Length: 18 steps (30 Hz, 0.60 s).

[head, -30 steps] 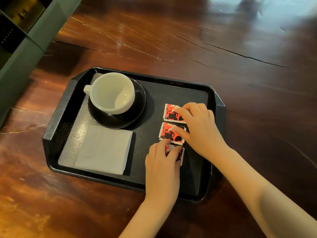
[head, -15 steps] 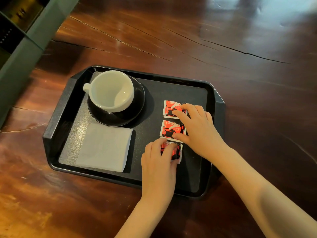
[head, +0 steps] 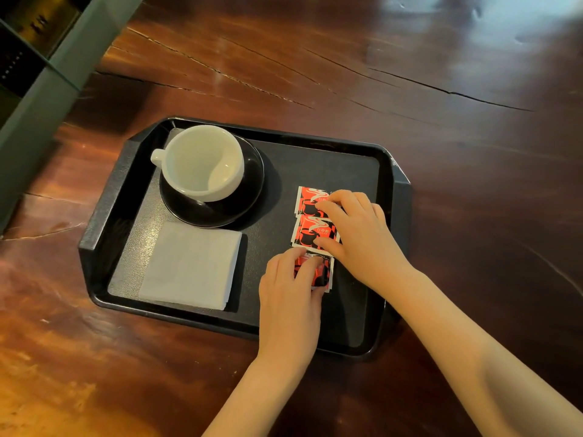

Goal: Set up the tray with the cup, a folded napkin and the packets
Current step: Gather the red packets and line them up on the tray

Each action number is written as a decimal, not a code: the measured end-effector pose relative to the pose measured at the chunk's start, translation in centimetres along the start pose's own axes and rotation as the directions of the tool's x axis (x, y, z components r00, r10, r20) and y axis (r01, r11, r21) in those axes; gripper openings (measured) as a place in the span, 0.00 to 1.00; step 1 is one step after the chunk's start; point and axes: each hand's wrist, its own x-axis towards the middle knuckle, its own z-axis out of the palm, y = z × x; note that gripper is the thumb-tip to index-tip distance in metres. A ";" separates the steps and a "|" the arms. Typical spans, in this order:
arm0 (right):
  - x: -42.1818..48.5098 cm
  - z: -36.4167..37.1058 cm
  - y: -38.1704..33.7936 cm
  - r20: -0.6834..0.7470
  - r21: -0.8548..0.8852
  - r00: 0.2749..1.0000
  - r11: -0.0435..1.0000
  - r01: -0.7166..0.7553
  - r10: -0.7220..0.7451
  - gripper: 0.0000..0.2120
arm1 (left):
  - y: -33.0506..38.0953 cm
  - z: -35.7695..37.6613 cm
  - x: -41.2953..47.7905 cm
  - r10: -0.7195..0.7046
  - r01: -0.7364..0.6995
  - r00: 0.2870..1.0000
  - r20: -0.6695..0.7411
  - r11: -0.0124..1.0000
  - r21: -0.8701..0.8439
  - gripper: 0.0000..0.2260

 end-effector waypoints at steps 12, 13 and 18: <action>0.6 -0.6 0.4 0.001 -0.129 1.000 0.992 0.001 -0.001 0.20 | 0.7 0.2 0.3 0.031 -0.033 0.999 0.030 0.998 0.055 0.22; 0.7 -0.7 0.4 0.003 -0.128 1.000 0.992 0.001 0.000 0.20 | 0.8 0.3 0.3 0.027 -0.028 0.999 0.029 0.998 0.059 0.21; 0.7 -0.6 0.3 -0.018 -0.115 1.000 0.993 -0.019 0.017 0.20 | 0.8 0.1 0.5 0.025 -0.026 0.999 0.029 0.998 0.052 0.21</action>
